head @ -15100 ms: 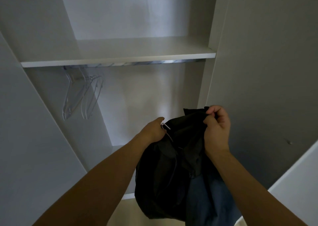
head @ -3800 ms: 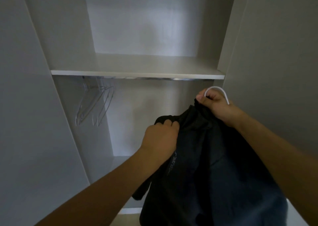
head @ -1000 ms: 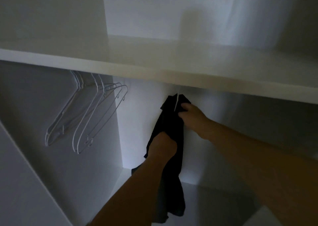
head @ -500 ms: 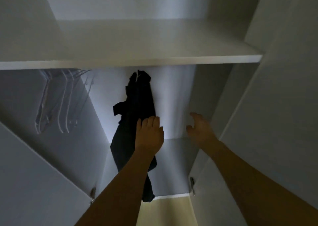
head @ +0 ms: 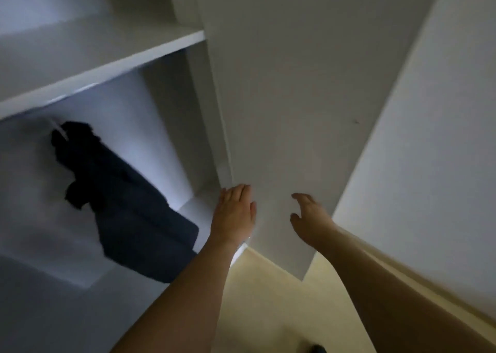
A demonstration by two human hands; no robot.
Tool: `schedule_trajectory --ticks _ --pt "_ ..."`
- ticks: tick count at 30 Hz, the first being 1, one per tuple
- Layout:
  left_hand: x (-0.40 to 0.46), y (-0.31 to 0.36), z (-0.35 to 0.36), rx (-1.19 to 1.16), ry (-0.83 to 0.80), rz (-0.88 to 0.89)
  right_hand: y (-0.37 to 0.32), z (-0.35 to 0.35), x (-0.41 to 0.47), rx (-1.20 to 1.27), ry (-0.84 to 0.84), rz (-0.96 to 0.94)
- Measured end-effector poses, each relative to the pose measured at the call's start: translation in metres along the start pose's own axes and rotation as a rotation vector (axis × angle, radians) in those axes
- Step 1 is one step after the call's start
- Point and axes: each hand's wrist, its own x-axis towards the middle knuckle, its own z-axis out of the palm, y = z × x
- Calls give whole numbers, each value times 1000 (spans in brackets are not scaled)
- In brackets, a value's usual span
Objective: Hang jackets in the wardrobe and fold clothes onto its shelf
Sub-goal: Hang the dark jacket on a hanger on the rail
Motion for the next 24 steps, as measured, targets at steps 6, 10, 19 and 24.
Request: schedule_trajectory --ticks 6,10,19,24 --pt "-9 148 -6 -136 72 352 102 -60 -123 30 240 228" --pt "-48 271 3 -147 -24 577 178 -101 -238 56 404 370" --pt "-236 578 46 -157 -170 998 366 -138 -544 91 608 731" --pt "-315 676 71 -101 -258 1099 441 -143 -649 188 620 876"
